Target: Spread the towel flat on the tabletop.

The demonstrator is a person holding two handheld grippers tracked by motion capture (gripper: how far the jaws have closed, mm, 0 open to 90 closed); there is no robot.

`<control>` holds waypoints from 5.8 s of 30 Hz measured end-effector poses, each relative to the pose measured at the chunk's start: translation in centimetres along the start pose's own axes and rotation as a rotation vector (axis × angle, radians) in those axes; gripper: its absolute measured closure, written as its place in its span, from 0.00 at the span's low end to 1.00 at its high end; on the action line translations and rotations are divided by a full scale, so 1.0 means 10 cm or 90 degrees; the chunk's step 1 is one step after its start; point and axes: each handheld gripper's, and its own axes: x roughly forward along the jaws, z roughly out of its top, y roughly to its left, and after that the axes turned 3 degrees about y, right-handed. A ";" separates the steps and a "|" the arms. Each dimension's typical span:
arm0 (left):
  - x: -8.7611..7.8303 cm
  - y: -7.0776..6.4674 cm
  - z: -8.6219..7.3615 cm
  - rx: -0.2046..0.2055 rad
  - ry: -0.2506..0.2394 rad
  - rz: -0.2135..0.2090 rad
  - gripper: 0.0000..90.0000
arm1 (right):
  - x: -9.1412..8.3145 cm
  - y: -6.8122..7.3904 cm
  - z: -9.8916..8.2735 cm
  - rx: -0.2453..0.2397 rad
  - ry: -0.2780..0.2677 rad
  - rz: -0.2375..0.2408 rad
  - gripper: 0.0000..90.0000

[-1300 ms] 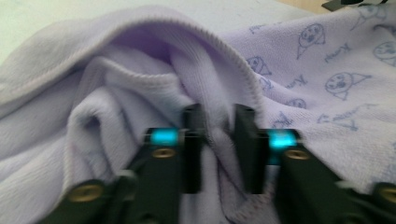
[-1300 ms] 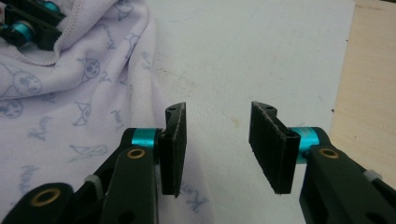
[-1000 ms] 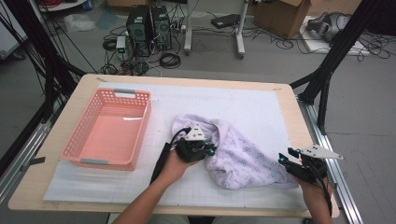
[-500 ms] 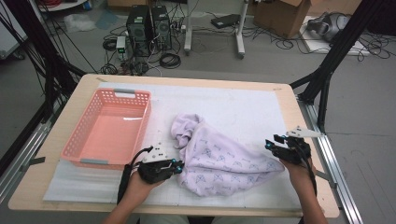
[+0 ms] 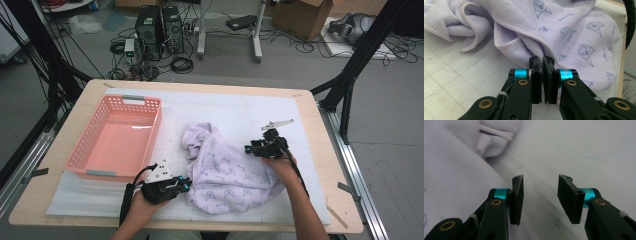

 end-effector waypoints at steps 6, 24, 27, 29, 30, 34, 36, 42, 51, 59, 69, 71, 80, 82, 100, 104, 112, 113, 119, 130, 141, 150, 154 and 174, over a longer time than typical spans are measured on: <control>0.00 0.00 0.00 0.005 0.000 0.002 0.95 | 0.32 0.33 0.10 -0.049 0.010 0.090 0.53; 0.01 0.01 -0.01 0.007 -0.004 0.002 0.95 | 0.45 0.56 0.27 -0.007 -0.010 0.109 0.51; 0.03 0.02 -0.01 0.004 -0.005 0.004 0.95 | 0.59 0.72 0.32 -0.054 0.038 0.069 0.50; 0.03 0.02 -0.01 0.006 -0.005 0.004 0.95 | 0.64 0.78 0.34 -0.069 0.047 0.051 0.51; 0.03 0.02 -0.01 0.004 -0.006 0.003 0.95 | 0.65 0.83 0.37 -0.088 0.049 0.034 0.63; 0.01 0.04 -0.02 0.004 -0.007 0.002 0.95 | 0.70 1.02 0.46 -0.154 0.065 0.005 0.88; 0.01 0.04 -0.01 0.004 -0.008 0.002 0.95 | 0.63 1.01 0.46 -0.166 0.067 -0.014 0.89; 0.04 0.03 0.07 0.006 -0.031 0.002 0.95 | 0.29 0.78 0.48 -0.162 0.063 -0.111 0.88; 0.35 0.12 0.37 0.005 -0.049 0.009 0.95 | -0.24 0.39 0.58 -0.106 0.004 -0.261 0.89; 0.56 0.27 0.52 -0.056 -0.081 0.050 0.96 | -0.45 -0.01 0.58 0.045 -0.129 -0.376 0.88; 0.57 0.37 0.53 -0.095 -0.087 0.046 0.57 | -0.52 -0.05 0.46 0.030 -0.101 -0.348 0.69; 0.56 0.36 0.53 -0.079 -0.092 0.039 0.51 | -0.57 -0.05 0.41 -0.010 -0.063 -0.358 0.68; 0.62 0.38 0.52 -0.080 -0.086 0.035 0.47 | -0.95 -0.12 -0.09 0.031 -0.076 -0.313 0.64; 0.63 0.38 0.52 -0.078 -0.082 0.031 0.47 | -0.97 -0.12 -0.15 0.033 -0.080 -0.301 0.63; 0.90 0.34 0.53 -0.009 0.065 0.077 0.44 | -0.56 0.16 -0.81 -0.037 -0.048 -0.153 0.50; 0.89 0.33 0.54 0.008 0.074 0.093 0.63 | -0.51 0.15 -0.83 -0.009 -0.037 -0.146 0.60; 0.76 0.37 0.56 -0.016 0.037 0.058 0.95 | -0.57 0.20 -0.84 -0.032 -0.021 -0.118 1.00; 0.72 0.38 0.58 -0.026 0.018 0.061 0.96 | -0.60 0.20 -0.82 -0.034 -0.038 -0.117 1.00; 0.59 0.56 0.79 -0.066 -0.045 0.068 0.96 | -0.84 0.06 -0.59 -0.018 -0.134 -0.158 1.00; 0.73 0.81 0.92 -0.098 -0.036 0.123 0.96 | -0.73 -0.28 -0.25 0.025 -0.142 -0.235 1.00; 0.72 0.80 0.90 -0.119 -0.032 0.149 0.75 | -0.84 -0.49 -0.40 0.091 -0.133 -0.295 0.99; 0.62 0.53 0.97 -0.060 -0.046 0.082 0.49 | -1.10 -0.25 -0.65 0.032 -0.146 -0.345 0.77; 0.72 0.42 0.92 -0.043 -0.012 0.053 0.50 | -1.19 -0.19 -0.71 0.029 -0.166 -0.348 0.74; 0.79 0.67 0.78 -0.132 -0.036 0.120 0.95 | -1.07 0.08 -0.64 -0.038 -0.179 -0.206 0.60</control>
